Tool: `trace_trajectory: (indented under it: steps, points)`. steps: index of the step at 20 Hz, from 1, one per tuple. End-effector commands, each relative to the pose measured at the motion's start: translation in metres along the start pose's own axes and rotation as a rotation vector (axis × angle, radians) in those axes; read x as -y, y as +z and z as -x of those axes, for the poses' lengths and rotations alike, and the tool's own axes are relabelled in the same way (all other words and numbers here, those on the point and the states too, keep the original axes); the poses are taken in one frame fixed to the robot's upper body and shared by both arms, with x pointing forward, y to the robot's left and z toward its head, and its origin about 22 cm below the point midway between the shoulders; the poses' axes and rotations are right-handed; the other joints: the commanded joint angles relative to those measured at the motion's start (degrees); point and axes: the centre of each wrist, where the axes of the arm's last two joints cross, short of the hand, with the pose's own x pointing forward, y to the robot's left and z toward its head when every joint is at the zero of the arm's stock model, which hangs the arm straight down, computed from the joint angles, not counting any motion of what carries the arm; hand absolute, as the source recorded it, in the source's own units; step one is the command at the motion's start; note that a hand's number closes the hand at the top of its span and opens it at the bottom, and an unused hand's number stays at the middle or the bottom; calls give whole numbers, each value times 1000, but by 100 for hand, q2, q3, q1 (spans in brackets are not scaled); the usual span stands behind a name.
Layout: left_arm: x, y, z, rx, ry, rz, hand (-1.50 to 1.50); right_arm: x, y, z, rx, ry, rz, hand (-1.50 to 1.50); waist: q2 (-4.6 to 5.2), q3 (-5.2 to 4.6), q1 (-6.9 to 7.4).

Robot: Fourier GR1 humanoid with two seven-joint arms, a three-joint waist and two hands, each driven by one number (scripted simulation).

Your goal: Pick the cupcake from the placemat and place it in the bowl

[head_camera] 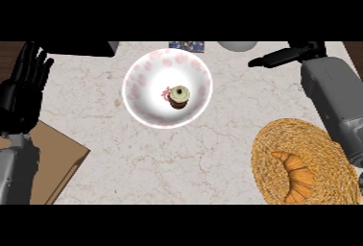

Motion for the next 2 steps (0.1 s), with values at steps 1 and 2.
trace_trajectory:
  steps: [1, 2]
  points:
    - [5, 2, 0, 9, 2, 6, 0, 38, 23, 17, -1, -38, 14, -150, 9, 5, 29]
    - [-1, 1, -11, 6, 0, 13, 0, 49, 20, 7, -9, -37, 3, -150, -15, 7, 70]
